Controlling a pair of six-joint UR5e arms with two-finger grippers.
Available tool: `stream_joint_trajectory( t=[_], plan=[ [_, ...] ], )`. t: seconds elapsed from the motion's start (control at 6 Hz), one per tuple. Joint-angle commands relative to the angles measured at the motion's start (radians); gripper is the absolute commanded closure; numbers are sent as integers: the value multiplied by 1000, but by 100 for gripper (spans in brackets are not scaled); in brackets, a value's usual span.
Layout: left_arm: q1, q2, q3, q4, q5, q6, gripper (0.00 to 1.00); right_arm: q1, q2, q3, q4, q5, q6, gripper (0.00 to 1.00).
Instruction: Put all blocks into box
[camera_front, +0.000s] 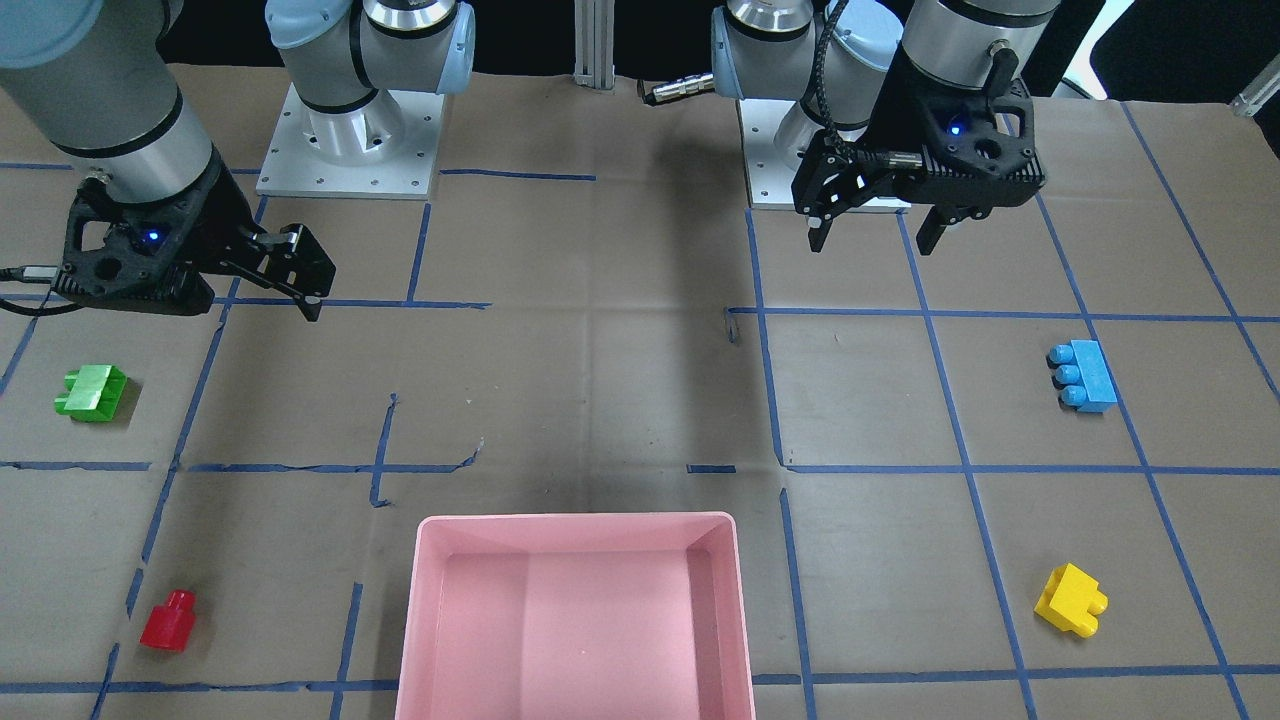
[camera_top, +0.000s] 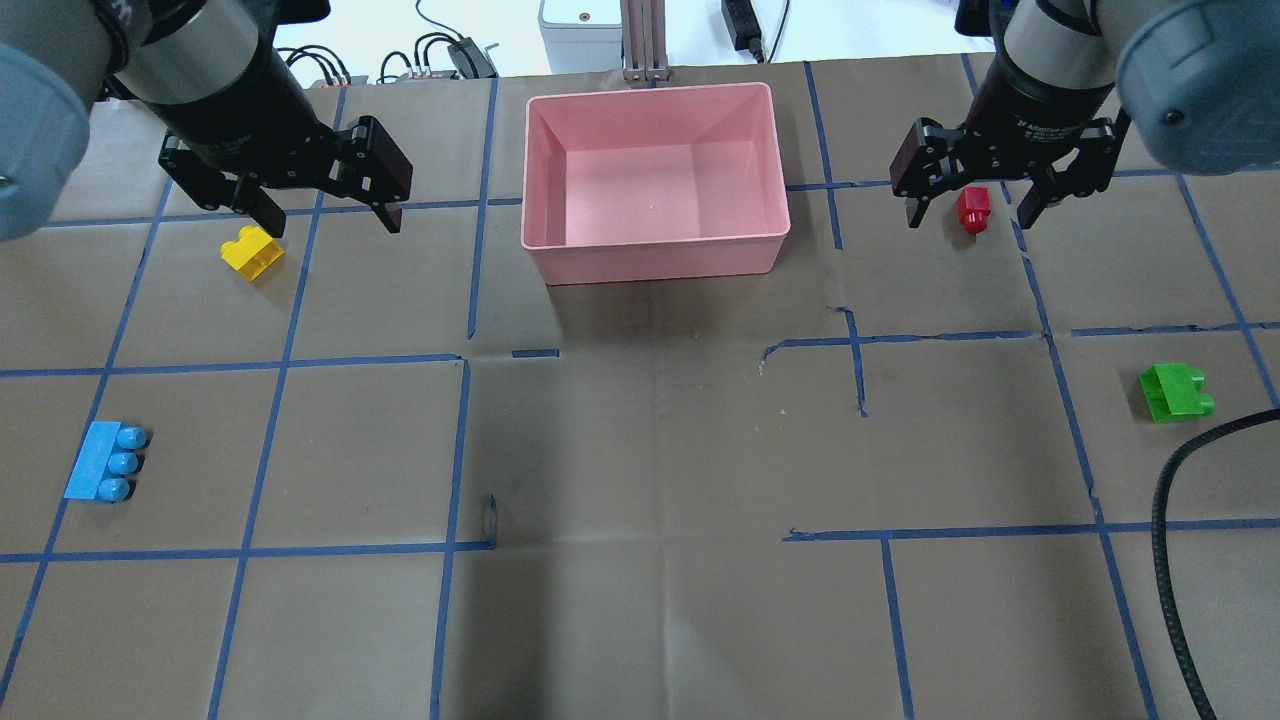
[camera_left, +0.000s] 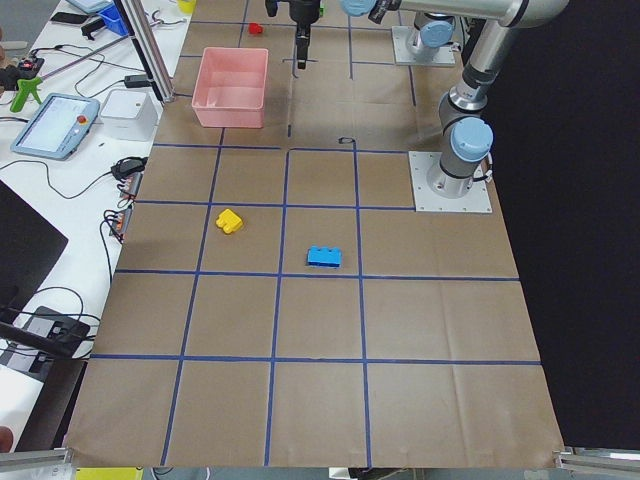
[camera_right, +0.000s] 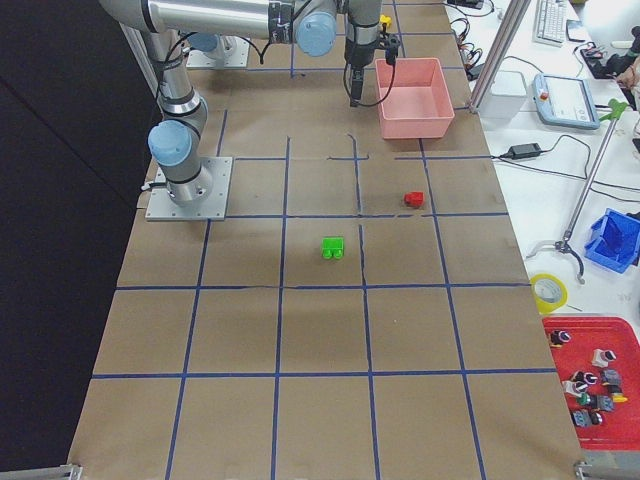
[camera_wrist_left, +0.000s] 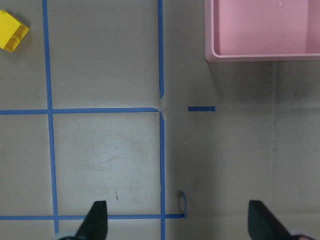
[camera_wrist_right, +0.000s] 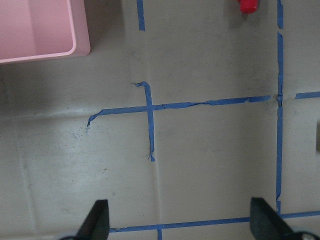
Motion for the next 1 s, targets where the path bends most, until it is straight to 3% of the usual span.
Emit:
stream_joint_trajectory(
  t=[0.0,0.17,0.33,0.5,0.67,0.83],
  plan=[
    [78,3,-25,-4,4,73,0,-120,-8,13,3,-9,-126,0],
    [209,3,-53,6,3,235,0,-300,7,25,1,9,-331,0],
    [353,3,-76,7,4,375,0,-422,8,56,-2,14,-347,0],
    [507,3,-87,4,3,557,0,-463,15,93,-63,14,-354,0],
    [649,-25,-90,7,0,694,0,-498,20,158,-247,12,-353,0],
    [748,-39,-90,30,0,833,1,-509,46,255,-347,1,-356,0]
  ],
)
